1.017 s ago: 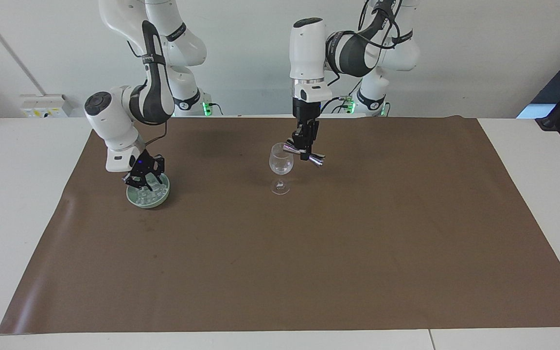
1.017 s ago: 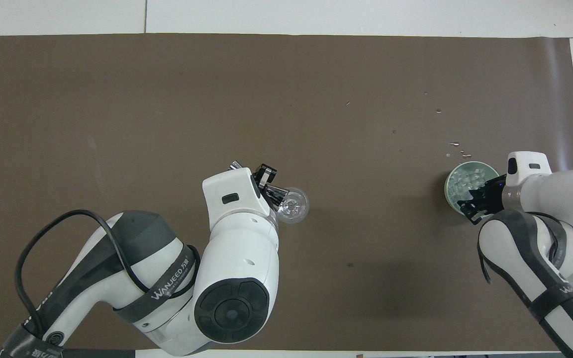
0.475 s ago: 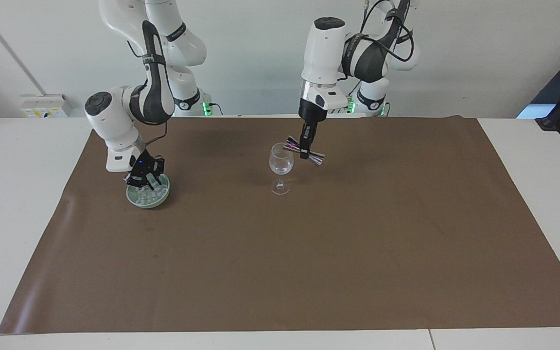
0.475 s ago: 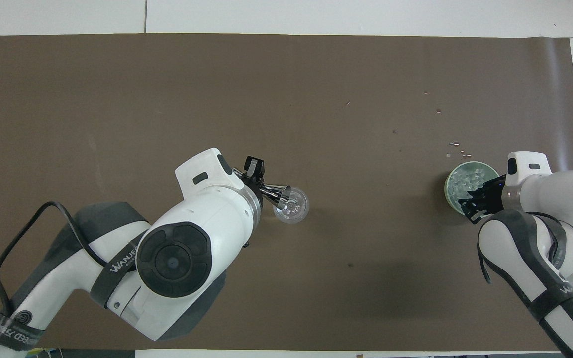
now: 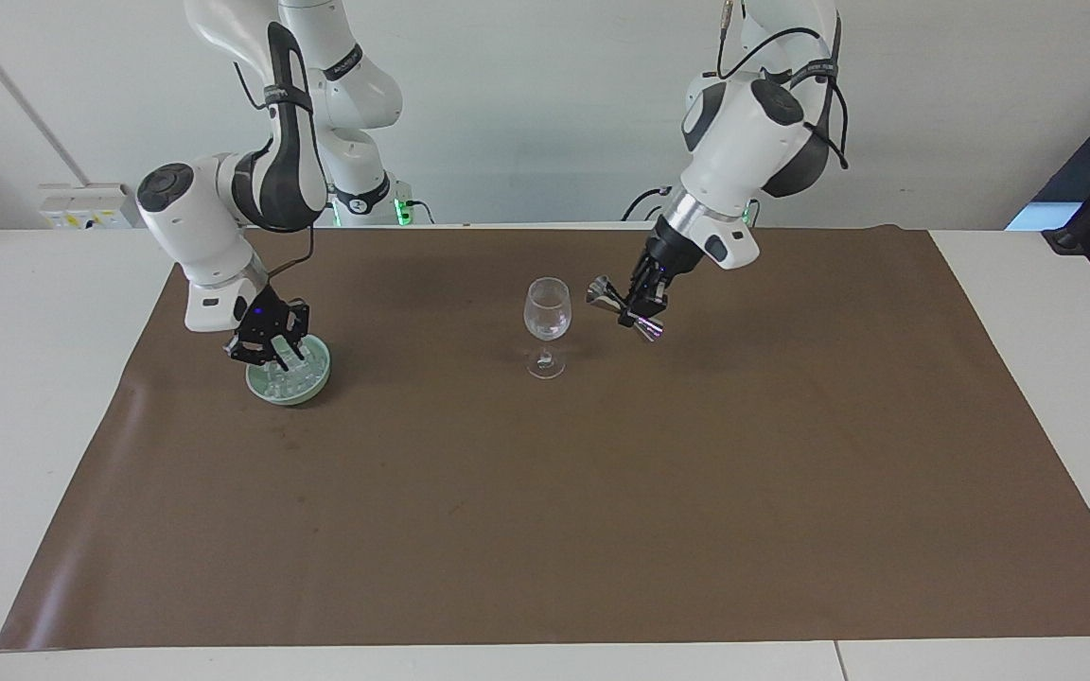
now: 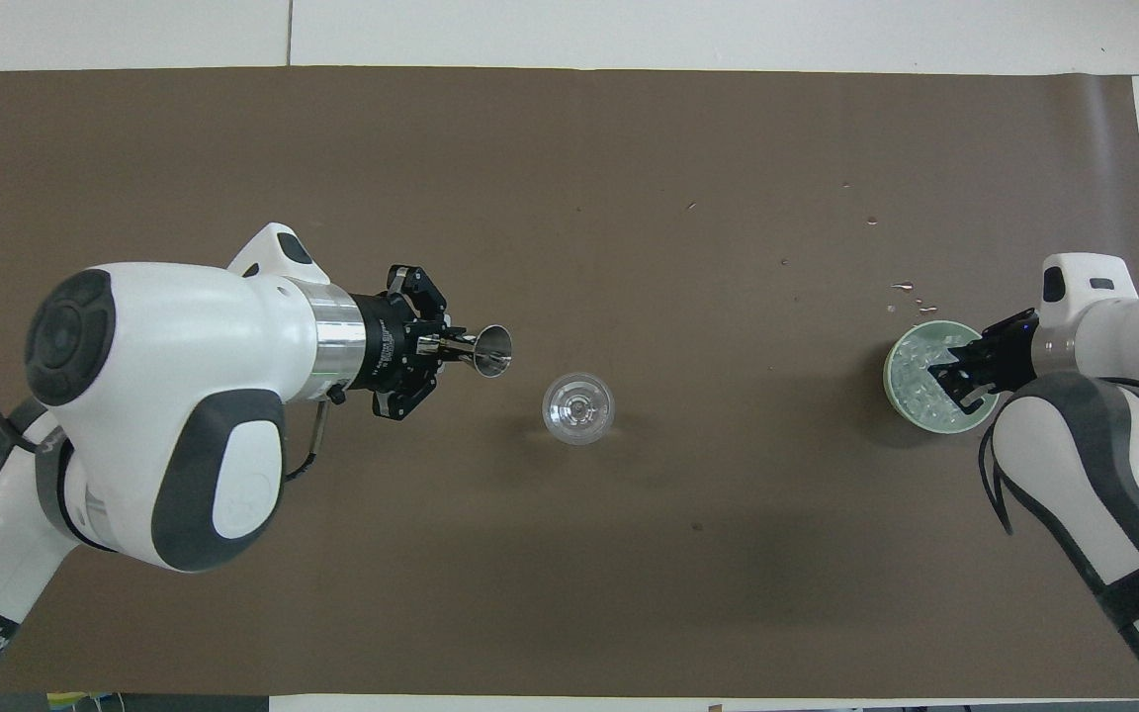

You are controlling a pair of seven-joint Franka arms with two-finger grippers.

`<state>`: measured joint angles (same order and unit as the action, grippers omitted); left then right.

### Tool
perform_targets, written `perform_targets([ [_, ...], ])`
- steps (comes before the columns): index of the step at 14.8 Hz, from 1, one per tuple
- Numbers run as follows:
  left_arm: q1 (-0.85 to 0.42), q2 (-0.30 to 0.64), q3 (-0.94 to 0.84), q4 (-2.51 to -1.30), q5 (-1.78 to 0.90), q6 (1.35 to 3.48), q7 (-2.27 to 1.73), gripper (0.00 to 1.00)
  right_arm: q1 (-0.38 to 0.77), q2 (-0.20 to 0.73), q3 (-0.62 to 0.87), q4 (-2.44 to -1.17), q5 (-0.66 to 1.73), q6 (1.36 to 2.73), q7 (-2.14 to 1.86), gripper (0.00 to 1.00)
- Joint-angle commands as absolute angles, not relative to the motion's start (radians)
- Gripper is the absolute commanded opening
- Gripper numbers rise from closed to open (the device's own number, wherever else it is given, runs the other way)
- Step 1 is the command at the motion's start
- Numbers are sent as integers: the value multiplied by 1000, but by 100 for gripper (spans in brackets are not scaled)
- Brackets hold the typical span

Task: Pour wine and add ice with both arms

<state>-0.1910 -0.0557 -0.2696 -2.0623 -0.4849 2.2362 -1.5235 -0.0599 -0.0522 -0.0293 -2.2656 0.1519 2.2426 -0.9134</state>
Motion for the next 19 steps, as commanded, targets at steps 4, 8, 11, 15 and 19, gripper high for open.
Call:
perform_targets([
  [4,111,-54,-276,-2072,-762,2027,-1246,0,122,-95,-20,-1987,156,1872,-489,0],
  [8,268,24,-276,-2097,-876,1980,-1091,0,320,-69,-20,-1824,155,1793,-99,0],
  [11,371,104,-276,-2102,-917,1951,-988,0,441,-54,-20,-1784,155,1844,133,0],
  [15,472,268,-276,-2013,-963,1864,-885,0,576,-3,-17,-1782,138,1954,400,0],
  [19,543,383,-276,-1939,-1037,1826,-879,0,629,78,-15,-1783,60,2014,485,0],
])
